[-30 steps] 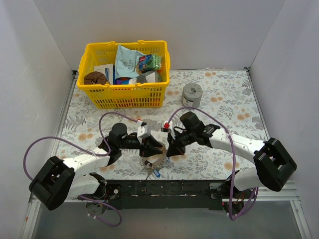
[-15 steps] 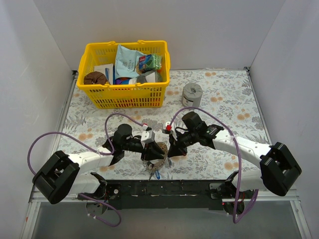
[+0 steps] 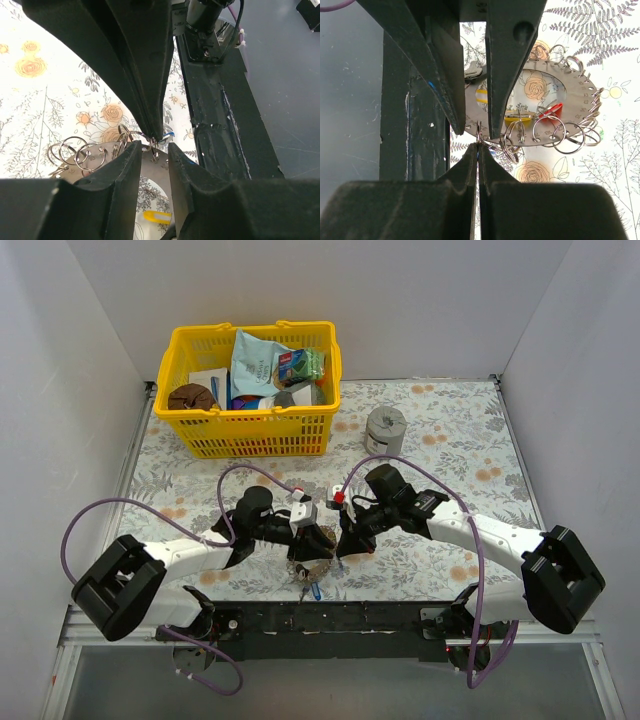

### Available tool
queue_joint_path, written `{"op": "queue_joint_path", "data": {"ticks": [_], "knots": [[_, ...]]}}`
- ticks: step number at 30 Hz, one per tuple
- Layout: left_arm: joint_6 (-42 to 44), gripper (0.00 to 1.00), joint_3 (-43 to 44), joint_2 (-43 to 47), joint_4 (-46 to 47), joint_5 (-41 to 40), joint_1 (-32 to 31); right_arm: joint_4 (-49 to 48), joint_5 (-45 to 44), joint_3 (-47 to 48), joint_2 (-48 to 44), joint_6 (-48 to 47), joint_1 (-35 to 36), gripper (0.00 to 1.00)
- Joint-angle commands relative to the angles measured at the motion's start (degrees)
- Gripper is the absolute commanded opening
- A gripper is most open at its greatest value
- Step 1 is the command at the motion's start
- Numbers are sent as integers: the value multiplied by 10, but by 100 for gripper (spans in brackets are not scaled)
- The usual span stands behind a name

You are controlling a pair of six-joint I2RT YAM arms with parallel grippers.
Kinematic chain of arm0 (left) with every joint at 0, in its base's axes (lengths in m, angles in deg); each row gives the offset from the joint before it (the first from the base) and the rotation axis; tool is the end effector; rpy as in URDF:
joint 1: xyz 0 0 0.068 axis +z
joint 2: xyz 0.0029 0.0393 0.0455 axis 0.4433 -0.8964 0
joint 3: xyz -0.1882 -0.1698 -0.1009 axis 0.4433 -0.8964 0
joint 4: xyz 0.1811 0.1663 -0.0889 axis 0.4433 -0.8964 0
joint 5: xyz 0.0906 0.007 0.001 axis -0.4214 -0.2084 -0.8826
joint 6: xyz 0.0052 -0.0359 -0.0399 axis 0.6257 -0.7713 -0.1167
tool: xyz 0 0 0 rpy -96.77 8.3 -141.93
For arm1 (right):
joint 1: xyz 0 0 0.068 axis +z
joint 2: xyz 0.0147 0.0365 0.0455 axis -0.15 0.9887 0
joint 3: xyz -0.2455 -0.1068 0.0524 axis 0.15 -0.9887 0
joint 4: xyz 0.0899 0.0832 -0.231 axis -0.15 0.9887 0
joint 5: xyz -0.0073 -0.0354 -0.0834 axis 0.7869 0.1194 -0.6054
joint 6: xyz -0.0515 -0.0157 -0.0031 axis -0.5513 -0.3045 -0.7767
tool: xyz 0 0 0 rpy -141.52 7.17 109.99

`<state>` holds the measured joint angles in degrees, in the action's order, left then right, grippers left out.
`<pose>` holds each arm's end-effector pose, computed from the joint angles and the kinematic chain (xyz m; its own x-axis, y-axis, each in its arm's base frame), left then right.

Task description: Put the keys on the keyring

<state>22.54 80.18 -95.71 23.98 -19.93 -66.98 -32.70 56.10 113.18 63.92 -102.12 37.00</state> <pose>0.1600 -0.1761 0.1859 -0.7209 0.2278 -0.6546 0.6797 0.0474 -0.7320 0.1676 0.2063 0.2240 -0.2296 -0.5330 -0.8144 -0.9639 0.0085 0.2662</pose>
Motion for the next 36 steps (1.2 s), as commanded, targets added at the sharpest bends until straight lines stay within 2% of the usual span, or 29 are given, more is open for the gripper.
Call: {"op": "queue_joint_path", "data": {"ticks": [1,4,5,7,16,20,22,23,26,30,36], "knots": [[18,24,24,-9,-18,-3,-11,-12,21,27,-10,-6,1,1],[23,15,31,-16,-27,-2,-13,-13,19,26,-10,-7,1,1],[26,8,36,-18,-32,-1,-13,-13,18,27,-10,-7,1,1],[31,1,40,-19,-44,1,-13,-14,19,26,-9,-6,2,1],[19,0,30,-5,-34,-5,-13,-31,13,19,-17,0,1,1],[-18,0,1,6,26,-16,-13,-86,16,-10,-43,37,-1,25],[-46,0,-19,13,69,-31,-13,-118,28,-37,-61,58,-11,31],[-54,0,-26,15,84,-36,-13,-140,36,-46,-66,76,-21,38],[-97,0,-57,20,157,-59,-13,-173,59,-65,-82,98,-35,47],[-142,0,-94,22,272,-88,-13,-191,63,-74,-89,109,-40,51],[-183,0,-135,25,383,-128,-13,-201,85,-77,-87,116,-42,49]]}}
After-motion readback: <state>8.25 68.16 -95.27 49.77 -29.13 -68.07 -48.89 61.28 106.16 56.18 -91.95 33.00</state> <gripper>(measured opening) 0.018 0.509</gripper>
